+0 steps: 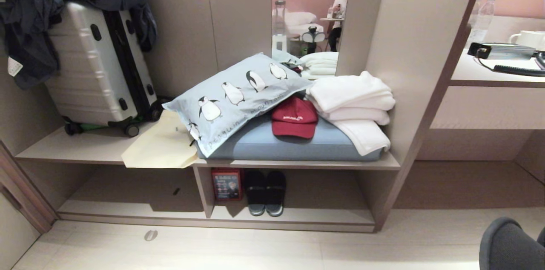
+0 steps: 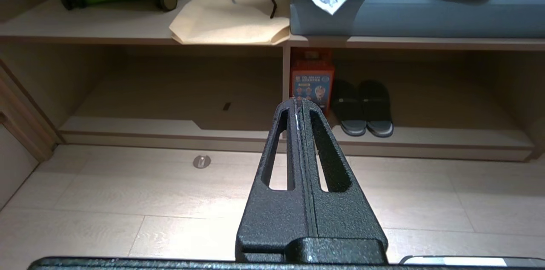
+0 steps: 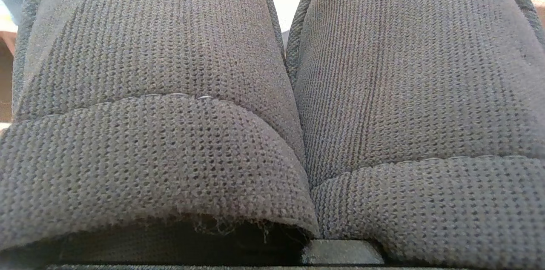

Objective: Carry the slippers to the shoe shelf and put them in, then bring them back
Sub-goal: Place the slippers on the floor

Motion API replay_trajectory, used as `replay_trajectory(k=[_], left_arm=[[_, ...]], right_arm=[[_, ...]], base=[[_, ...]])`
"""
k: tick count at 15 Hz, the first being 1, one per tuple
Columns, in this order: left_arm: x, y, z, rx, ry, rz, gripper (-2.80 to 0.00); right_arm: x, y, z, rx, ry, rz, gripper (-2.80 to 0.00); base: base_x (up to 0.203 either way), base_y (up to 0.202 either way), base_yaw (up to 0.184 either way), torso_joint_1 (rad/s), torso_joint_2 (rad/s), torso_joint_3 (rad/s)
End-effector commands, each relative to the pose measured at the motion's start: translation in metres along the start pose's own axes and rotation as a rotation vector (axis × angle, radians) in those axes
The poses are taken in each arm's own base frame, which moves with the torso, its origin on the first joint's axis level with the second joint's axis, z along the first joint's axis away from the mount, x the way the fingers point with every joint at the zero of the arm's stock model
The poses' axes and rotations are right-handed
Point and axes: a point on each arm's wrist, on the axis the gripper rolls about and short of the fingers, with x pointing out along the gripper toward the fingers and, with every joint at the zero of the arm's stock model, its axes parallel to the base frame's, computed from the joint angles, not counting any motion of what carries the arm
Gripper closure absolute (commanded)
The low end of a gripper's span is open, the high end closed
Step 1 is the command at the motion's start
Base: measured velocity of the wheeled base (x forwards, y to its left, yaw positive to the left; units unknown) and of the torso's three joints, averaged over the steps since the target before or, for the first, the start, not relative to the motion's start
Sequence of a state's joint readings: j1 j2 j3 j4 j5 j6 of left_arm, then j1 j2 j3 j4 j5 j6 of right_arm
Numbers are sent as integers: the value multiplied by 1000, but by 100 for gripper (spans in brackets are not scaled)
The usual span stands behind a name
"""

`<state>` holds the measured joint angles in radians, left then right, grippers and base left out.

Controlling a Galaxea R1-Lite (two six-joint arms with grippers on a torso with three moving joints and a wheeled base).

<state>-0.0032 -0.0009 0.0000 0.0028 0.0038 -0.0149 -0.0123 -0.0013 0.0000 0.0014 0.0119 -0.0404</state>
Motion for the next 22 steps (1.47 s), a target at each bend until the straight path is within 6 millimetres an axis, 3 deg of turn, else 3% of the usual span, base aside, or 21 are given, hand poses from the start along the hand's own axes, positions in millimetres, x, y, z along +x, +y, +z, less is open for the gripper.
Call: replay_trajectory(k=[1, 11, 22], left_arm=[[0, 0, 0, 0, 3, 1, 0], [0, 0, 0, 3, 3, 1, 0], [0, 0, 0, 4, 3, 1, 0]], right_arm=[[0, 0, 0, -1, -2, 0, 0], [0, 0, 0, -1, -2, 0, 0], [0, 0, 0, -1, -2, 0, 0]], base=[[0, 0, 0, 7, -1, 201], [1, -5, 1, 0, 1, 82], [0, -185, 3, 3, 2, 4]])
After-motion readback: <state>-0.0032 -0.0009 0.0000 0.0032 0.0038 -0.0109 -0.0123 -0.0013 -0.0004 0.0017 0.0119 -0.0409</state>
